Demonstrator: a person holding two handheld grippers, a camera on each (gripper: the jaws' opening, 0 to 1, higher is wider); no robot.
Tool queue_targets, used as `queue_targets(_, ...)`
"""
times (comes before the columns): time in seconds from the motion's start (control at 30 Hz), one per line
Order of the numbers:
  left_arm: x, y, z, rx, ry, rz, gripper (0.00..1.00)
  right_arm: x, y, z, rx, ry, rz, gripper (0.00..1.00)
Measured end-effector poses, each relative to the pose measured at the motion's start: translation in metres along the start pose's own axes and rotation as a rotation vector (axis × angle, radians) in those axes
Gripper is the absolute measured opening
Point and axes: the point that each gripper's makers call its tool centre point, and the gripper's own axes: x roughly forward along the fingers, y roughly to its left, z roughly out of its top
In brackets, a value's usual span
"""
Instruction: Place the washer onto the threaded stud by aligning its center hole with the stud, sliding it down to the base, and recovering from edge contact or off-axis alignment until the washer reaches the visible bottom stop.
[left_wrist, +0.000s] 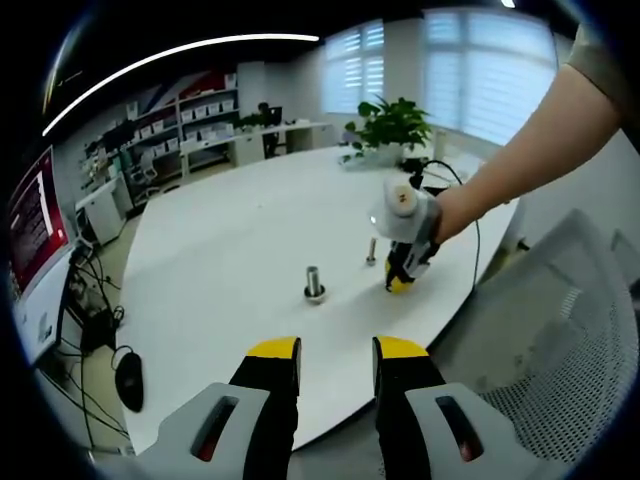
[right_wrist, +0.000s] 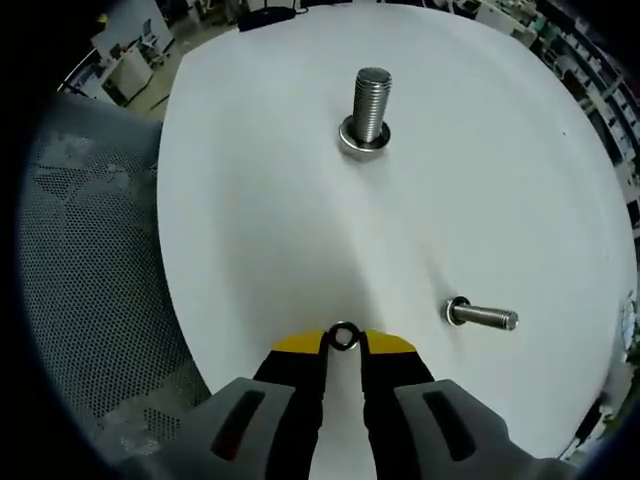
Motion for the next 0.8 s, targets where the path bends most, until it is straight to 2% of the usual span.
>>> queue_targets(0.27, 0.0004, -0.0010, 0.0000, 0.003, 0.002, -0.004, 0.27, 0.0004, -0.0002, 0.0007, 0.022, 0.037, -0.012, 0.15)
queue_targets(0.3, 0.0005, -0.0010, 0.0000, 0.004, 0.001, -0.004, 0.27, 0.0001, -0.0005, 0.0007, 0.068, 0.030, -0.007, 0.15)
queue_targets(0.37, 0.0004, -0.0009, 0.0002, 0.000, 0.000, -0.005, 0.27, -0.0004, -0.0018, 0.0011, 0.094, 0.005, 0.006, 0.14)
queue_targets(0.53, 0.0000, 0.0001, -0.0001, 0.002, 0.000, 0.001, 0.27, 0.0004, 0.0000, 0.0008, 0.048, -0.029, -0.013, 0.14)
queue_targets(0.8, 0.0004, 0.0000, -0.0005, 0.000, 0.003, 0.001, 0.27, -0.0014, -0.0008, 0.0012, 0.075, -0.092, -0.040, 0.13)
